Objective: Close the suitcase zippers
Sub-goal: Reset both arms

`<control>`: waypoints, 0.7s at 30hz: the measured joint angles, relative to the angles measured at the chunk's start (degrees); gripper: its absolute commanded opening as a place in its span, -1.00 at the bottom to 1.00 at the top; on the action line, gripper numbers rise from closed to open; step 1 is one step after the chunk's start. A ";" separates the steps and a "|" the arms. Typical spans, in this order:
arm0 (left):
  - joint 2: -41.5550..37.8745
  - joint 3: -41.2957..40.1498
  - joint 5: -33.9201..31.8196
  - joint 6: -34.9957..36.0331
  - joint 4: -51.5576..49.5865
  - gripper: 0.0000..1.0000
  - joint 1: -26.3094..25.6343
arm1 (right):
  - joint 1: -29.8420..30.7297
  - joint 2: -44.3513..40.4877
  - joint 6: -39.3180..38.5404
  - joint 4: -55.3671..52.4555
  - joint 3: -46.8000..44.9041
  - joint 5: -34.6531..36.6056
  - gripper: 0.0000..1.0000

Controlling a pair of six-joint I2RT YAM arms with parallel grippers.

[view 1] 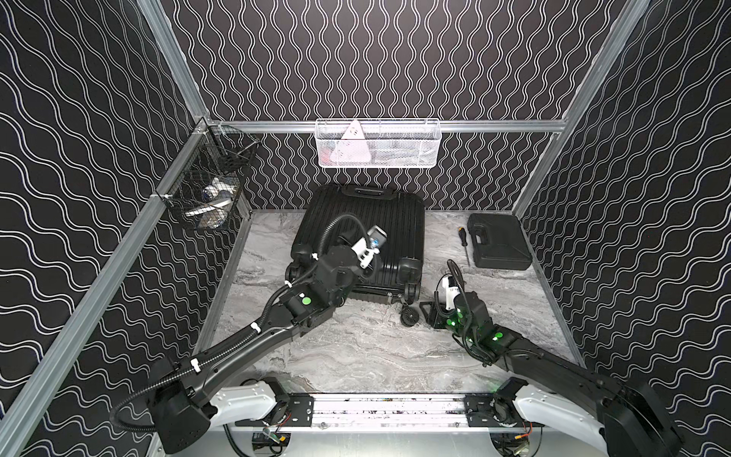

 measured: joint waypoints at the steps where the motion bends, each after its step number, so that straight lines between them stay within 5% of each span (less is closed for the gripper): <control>1: -0.17 0.31 -2.19 -2.21 -0.07 0.62 1.05 | -0.20 -0.68 -0.81 -0.96 0.42 2.80 0.17; 8: -3.63 -2.34 -14.47 -13.29 -1.99 0.63 10.10 | -7.10 0.11 -8.28 -3.43 4.96 14.91 0.26; 14: -9.40 -9.07 -21.86 -23.15 -4.52 0.63 22.40 | -18.67 3.52 -14.10 -2.82 7.56 16.72 0.29; 21: -10.80 -15.52 -22.97 -33.79 -8.81 0.62 35.89 | -29.44 6.19 -16.57 0.66 6.40 16.92 0.31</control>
